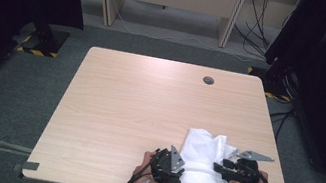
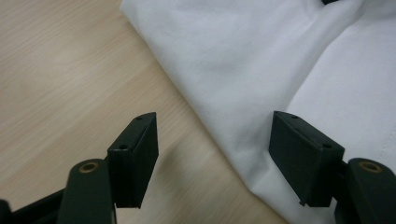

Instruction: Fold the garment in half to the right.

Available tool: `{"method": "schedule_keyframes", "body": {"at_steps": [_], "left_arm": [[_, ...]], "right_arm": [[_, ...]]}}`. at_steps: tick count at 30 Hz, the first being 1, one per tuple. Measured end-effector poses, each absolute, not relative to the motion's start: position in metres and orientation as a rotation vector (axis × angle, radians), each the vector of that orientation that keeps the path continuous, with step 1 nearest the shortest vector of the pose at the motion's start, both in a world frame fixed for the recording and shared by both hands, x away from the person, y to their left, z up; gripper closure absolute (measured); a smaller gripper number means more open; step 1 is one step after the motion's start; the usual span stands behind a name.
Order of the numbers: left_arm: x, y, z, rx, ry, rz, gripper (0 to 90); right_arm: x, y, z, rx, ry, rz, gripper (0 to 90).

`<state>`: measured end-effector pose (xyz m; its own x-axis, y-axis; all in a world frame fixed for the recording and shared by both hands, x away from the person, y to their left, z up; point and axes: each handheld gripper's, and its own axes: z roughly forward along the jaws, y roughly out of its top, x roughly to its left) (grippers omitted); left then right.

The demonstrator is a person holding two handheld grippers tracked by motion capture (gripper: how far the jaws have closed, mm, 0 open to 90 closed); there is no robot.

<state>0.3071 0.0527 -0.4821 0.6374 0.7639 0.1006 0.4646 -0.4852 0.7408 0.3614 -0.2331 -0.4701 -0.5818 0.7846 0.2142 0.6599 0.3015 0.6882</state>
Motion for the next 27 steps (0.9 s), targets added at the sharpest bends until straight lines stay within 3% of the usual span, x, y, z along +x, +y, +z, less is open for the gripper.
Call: {"method": "schedule_keyframes", "body": {"at_steps": [7,15,27], "left_arm": [[0.303,0.068,-0.484,2.134,0.991,0.556,30.8],[0.305,0.069,-0.485,2.119,1.031,0.568,24.0],[0.311,0.067,-0.486,2.075,1.071,0.553,12.6]], "right_arm": [[0.382,-0.199,-0.47,1.29,2.463,1.156,42.6],[0.392,-0.198,-0.452,1.295,2.41,1.24,36.5],[0.432,-0.188,-0.445,1.443,2.373,1.276,21.0]]}}
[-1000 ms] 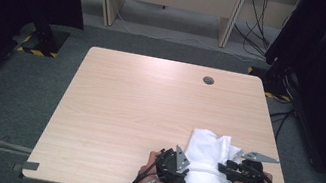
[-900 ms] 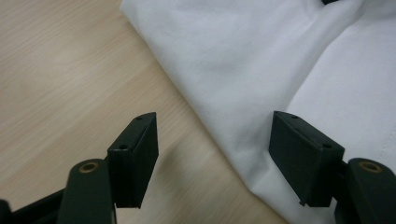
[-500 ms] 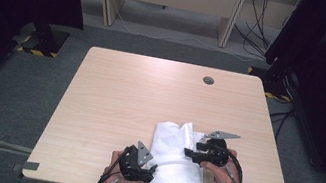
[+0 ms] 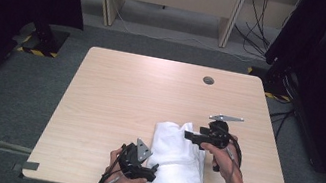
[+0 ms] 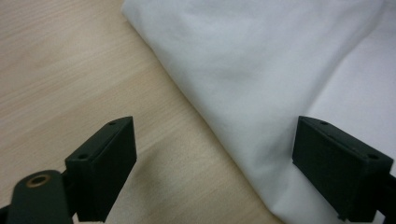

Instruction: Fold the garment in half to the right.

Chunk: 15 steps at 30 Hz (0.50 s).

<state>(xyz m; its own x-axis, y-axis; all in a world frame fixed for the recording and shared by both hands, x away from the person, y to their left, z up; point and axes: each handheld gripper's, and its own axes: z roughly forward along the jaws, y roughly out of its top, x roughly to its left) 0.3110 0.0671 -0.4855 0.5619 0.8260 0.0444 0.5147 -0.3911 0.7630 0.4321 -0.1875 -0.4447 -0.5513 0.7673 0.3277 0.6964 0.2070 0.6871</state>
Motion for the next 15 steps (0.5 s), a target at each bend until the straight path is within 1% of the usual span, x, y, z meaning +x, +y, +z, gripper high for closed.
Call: {"method": "schedule_keyframes", "body": {"at_steps": [3,4,5,9,13,14,15], "left_arm": [[0.313,0.065,-0.485,2.084,1.059,0.553,12.4],[0.314,0.064,-0.485,2.085,1.057,0.552,12.3],[0.314,0.063,-0.485,2.088,1.054,0.552,12.4],[0.316,0.061,-0.485,2.09,1.044,0.559,12.4],[0.316,0.06,-0.486,2.097,1.043,0.56,12.3],[0.316,0.06,-0.486,2.097,1.042,0.561,12.3],[0.316,0.06,-0.486,2.095,1.045,0.56,12.3]], "right_arm": [[0.441,-0.183,-0.448,1.481,2.39,1.274,20.2],[0.444,-0.182,-0.45,1.494,2.393,1.286,21.7],[0.445,-0.18,-0.451,1.489,2.398,1.292,25.1],[0.446,-0.175,-0.454,1.407,2.435,1.328,44.5],[0.443,-0.176,-0.454,1.321,2.457,1.315,67.7],[0.442,-0.177,-0.453,1.292,2.452,1.326,72.5],[0.441,-0.177,-0.451,1.266,2.444,1.345,75.2]]}}
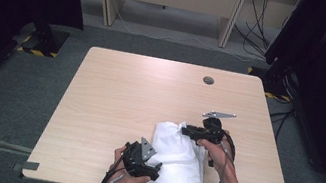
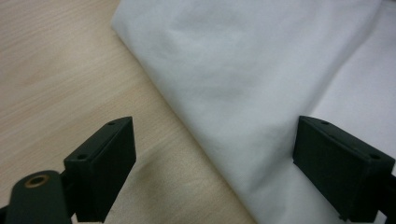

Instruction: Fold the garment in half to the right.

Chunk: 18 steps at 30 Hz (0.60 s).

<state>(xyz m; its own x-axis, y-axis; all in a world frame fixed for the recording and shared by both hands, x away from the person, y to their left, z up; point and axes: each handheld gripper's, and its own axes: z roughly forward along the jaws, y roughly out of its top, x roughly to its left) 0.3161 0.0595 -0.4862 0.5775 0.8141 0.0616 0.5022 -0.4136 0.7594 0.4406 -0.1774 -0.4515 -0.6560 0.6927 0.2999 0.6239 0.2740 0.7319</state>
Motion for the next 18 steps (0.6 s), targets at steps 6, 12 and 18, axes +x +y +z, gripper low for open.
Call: {"method": "schedule_keyframes", "body": {"at_steps": [6,12,18], "left_arm": [[0.314,0.059,-0.488,2.09,1.046,0.569,13.5],[0.313,0.058,-0.488,2.082,1.062,0.567,14.9],[0.313,0.059,-0.489,2.063,1.072,0.548,16.6]], "right_arm": [[0.425,-0.177,-0.428,1.115,2.389,1.406,84.6],[0.405,-0.184,-0.411,1.062,2.334,1.4,87.2],[0.398,-0.209,-0.425,1.141,2.281,1.374,88.5]]}}
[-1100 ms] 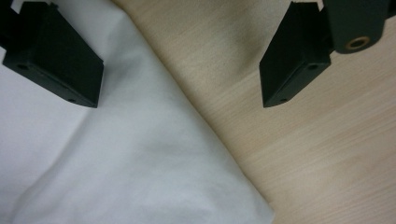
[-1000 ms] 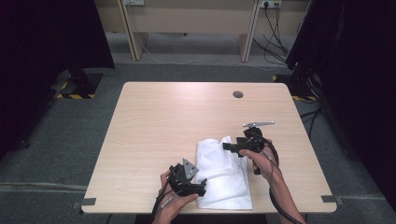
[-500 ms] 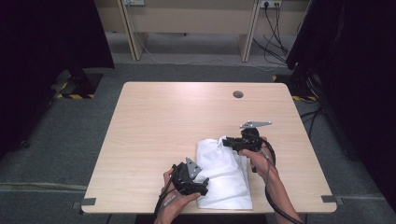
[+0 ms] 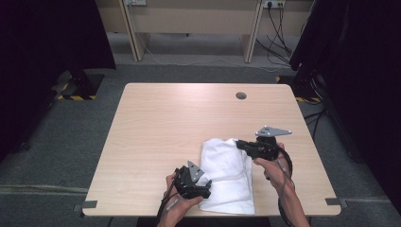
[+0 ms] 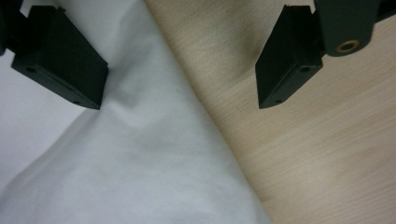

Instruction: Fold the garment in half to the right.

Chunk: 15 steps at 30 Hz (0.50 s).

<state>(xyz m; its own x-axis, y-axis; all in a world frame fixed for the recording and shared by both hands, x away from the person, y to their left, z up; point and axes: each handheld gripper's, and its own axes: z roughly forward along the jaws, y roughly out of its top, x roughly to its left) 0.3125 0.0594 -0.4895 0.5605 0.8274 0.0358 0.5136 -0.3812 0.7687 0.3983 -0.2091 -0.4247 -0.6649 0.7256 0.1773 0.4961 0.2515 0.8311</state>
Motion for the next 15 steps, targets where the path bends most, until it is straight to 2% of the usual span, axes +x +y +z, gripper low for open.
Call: {"method": "schedule_keyframes", "body": {"at_steps": [10,15], "left_arm": [[0.313,0.059,-0.49,2.056,1.059,0.537,19.3],[0.313,0.062,-0.485,2.054,1.017,0.51,15.9]], "right_arm": [[0.401,-0.232,-0.468,1.252,2.268,1.117,83.7],[0.4,-0.237,-0.464,1.252,2.239,1.128,72.5]]}}
